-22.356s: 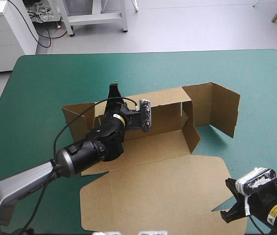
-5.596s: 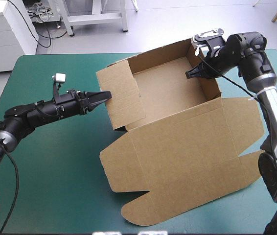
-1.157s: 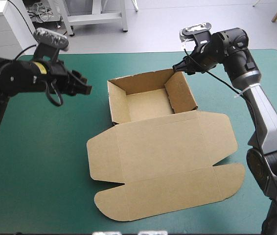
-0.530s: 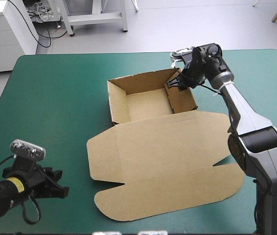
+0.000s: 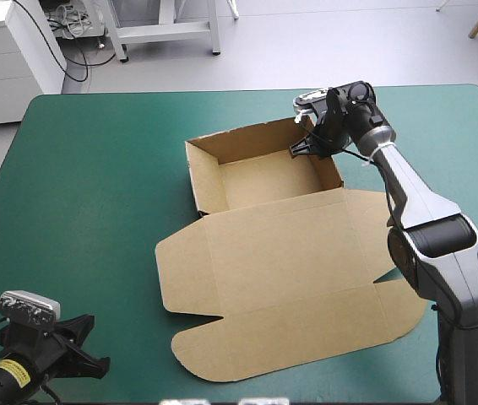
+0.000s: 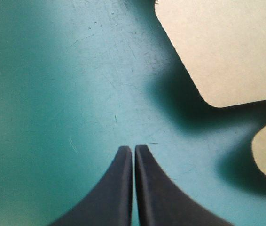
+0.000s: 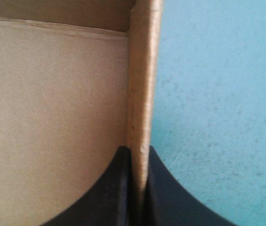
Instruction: Fold the box
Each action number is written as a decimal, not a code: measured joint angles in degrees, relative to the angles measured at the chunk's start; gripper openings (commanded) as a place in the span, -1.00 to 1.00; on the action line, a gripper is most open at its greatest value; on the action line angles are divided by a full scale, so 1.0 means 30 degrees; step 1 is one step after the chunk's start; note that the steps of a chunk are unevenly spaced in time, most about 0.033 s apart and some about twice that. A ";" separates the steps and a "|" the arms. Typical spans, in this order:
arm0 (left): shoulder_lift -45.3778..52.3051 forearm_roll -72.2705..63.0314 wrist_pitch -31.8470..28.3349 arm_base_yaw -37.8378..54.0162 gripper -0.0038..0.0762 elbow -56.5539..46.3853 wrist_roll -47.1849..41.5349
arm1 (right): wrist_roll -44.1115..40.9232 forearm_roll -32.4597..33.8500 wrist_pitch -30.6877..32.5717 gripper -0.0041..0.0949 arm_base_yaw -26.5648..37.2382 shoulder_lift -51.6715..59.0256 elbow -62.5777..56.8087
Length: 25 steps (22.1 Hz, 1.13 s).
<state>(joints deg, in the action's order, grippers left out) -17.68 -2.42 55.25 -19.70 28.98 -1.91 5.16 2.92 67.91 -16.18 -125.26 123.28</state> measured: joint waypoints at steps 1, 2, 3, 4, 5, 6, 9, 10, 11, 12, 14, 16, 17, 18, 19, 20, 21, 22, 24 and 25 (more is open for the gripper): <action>0.0046 0.0000 -0.0019 0.0000 -0.92 0.0000 0.0000 | 0.0015 0.0054 0.0000 -0.96 0.0110 0.0000 0.0000; 0.0065 0.0000 -0.0038 0.0000 -0.92 0.0000 0.0000 | 0.0038 0.0068 0.0018 -0.96 0.0295 0.0000 0.0000; 0.0061 0.0000 -0.0063 0.0000 -0.92 0.0000 0.0000 | 0.0062 0.0095 0.0018 -0.96 0.0580 0.0000 0.0000; 0.0061 0.0000 -0.0063 0.0000 -0.92 0.0000 0.0000 | 0.0117 0.0095 0.0038 -0.96 0.0962 0.0000 0.0000; 0.0061 0.0000 -0.0063 0.0000 -0.92 0.0000 0.0000 | 0.0187 0.0142 0.0061 -0.96 0.1437 0.0000 0.0000; 0.0061 0.0000 -0.0063 0.0000 -0.92 0.0000 0.0000 | 0.0281 0.0186 0.0082 -0.96 0.1878 0.0000 0.0000; 0.0061 0.0000 -0.0063 0.0000 -0.92 0.0000 0.0000 | 0.0610 0.0416 0.0106 -0.96 0.4413 0.0000 0.0000; 0.0061 0.0000 -0.0063 0.0000 -0.92 0.0000 0.0000 | 0.0661 0.0416 0.0124 -0.96 0.5183 0.0000 0.0000; 0.0061 0.0000 -0.0063 0.0000 -0.92 0.0000 0.0000 | 0.0686 0.0329 0.0147 -0.96 0.6794 0.0000 0.0000; 0.0061 0.0000 -0.0063 0.0000 -0.92 0.0000 0.0000 | 0.0737 0.0254 0.0144 -0.96 0.7617 0.0000 0.0000; 0.0061 0.0000 -0.0063 0.0000 -0.92 0.0000 0.0000 | 0.0964 -0.0066 0.0163 -0.96 0.9905 0.0000 0.0000; 0.0061 0.0000 -0.0063 0.0000 -0.92 0.0000 0.0000 | 0.1173 -0.0443 0.0163 -0.96 1.1962 -0.0032 0.0000; 0.0061 0.0000 -0.0063 0.0000 -0.92 0.0000 0.0000 | 0.1276 -0.0560 0.0202 -0.96 1.3196 -0.0022 0.0000; 0.0061 0.0000 -0.0063 0.0000 -0.92 0.0000 0.0000 | 0.1301 -0.0580 0.0229 -0.96 1.4116 -0.0022 0.0000; 0.0061 0.0000 -0.0063 0.0000 -0.92 0.0000 0.0000 | 0.1316 -0.0580 0.0229 -0.96 1.4543 -0.0022 0.0000; 0.0061 0.0000 -0.0063 0.0000 -0.92 0.0000 0.0000 | 0.1338 -0.0563 0.0244 -0.96 1.5161 -0.0022 0.0000; 0.0061 0.0000 -0.0111 0.0000 -0.92 0.0000 0.0000 | 0.1358 -0.0563 0.0244 -0.96 1.5407 -0.0022 0.0000; 0.0061 0.0000 -0.0107 0.0000 -0.92 0.0000 0.0000 | 0.1372 -0.0563 0.0244 -0.96 1.5688 -0.0022 0.0000; 0.0061 0.0000 -0.0115 0.0000 -0.92 0.0000 0.0000 | 0.1508 -0.0563 0.0244 -0.83 1.5762 -0.0022 0.0000; 0.0061 0.0000 -0.0129 0.0000 -0.92 0.0000 -0.0016 | 0.1603 -0.0585 0.0224 -0.74 1.5762 -0.0022 0.0000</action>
<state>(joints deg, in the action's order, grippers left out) -17.49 -2.42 54.87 -19.70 28.98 -1.96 9.97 1.16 68.58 31.11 -125.32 123.28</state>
